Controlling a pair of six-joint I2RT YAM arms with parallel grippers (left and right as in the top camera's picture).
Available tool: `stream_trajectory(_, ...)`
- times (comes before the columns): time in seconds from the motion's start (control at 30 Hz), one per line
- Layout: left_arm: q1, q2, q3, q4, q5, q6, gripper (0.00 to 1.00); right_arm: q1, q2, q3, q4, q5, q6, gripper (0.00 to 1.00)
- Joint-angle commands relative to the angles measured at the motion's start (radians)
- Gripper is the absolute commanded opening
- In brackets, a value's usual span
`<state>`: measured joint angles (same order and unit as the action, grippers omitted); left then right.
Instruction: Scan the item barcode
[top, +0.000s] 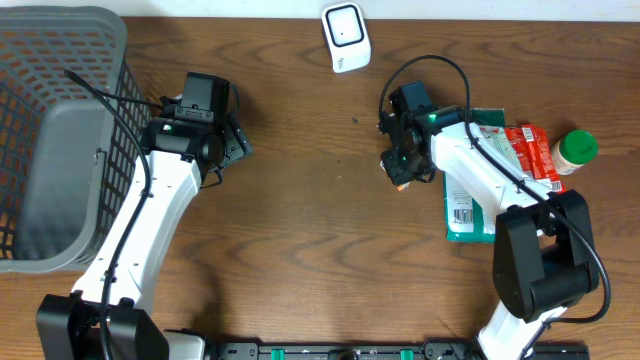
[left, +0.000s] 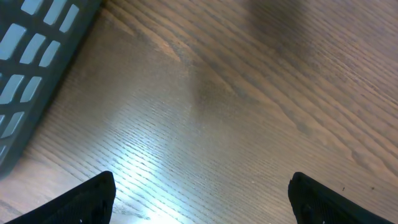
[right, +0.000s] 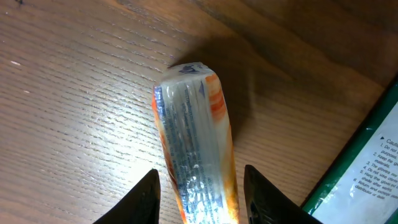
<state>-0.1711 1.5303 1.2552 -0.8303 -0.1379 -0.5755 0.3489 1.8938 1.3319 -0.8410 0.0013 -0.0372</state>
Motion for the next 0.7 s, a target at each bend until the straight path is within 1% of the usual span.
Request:
stream_trajectory(0.0, 0.003, 0.007, 0.005, -0.003, -0.013, 0.006, 0.89, 0.003, 0.010, -0.006, 0.005, 0.016, -0.005, 0.38)
stream_trajectory(0.37, 0.003, 0.007, 0.005, -0.003, -0.013, 0.006, 0.89, 0.004, 0.010, -0.007, 0.008, 0.016, -0.005, 0.38)
stream_trajectory(0.67, 0.003, 0.007, 0.005, -0.003, -0.013, 0.006, 0.89, 0.006, 0.010, -0.030, 0.018, 0.017, -0.005, 0.39)
